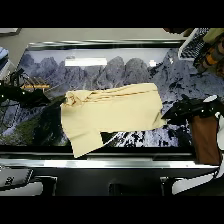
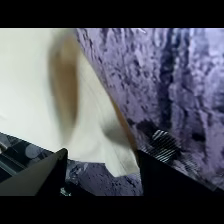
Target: Fold the clothes and pants, and hang the long-sleeved shirts on hangers.
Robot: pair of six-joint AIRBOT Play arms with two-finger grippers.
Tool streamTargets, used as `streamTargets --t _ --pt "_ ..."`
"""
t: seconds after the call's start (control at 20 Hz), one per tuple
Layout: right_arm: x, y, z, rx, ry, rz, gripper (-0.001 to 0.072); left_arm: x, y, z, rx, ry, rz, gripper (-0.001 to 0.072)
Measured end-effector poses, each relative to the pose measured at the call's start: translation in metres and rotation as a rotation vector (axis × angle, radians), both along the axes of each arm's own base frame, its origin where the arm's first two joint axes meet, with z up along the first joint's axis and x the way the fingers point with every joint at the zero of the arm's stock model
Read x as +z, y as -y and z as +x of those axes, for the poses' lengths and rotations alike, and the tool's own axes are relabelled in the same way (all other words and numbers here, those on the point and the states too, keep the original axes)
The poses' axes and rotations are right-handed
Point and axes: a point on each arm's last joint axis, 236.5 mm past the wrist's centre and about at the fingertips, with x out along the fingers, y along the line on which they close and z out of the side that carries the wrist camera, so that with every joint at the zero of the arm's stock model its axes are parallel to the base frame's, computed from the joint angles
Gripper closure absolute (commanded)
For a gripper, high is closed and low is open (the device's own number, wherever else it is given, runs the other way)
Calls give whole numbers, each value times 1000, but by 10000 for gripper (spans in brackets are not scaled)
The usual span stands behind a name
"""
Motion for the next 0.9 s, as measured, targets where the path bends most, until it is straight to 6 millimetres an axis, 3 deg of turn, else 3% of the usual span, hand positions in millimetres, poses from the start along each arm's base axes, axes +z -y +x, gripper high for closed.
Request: streamTargets --t 0.1,0.2,0.55,0.65,0.7,0.9 --pt "-2 2 -3 4 -14 -16 191 0 0 0 0 0 1 379" --pt "-5 5 -4 4 -25 -36 303 0 0 0 0 2 2 379" --pt "-9 5 -7 -11 -44 -47 305 -4 -1 2 7 1 5 379" --pt "-11 1 -12 -18 -65 -32 408 -7 -1 0 8 -6 3 379" --pt "-13 0 -14 -20 -73 -29 418 -8 -1 0 10 -9 2 379" --pt "-17 1 -17 -24 -85 -36 678 -11 -1 -1 14 -15 0 379"
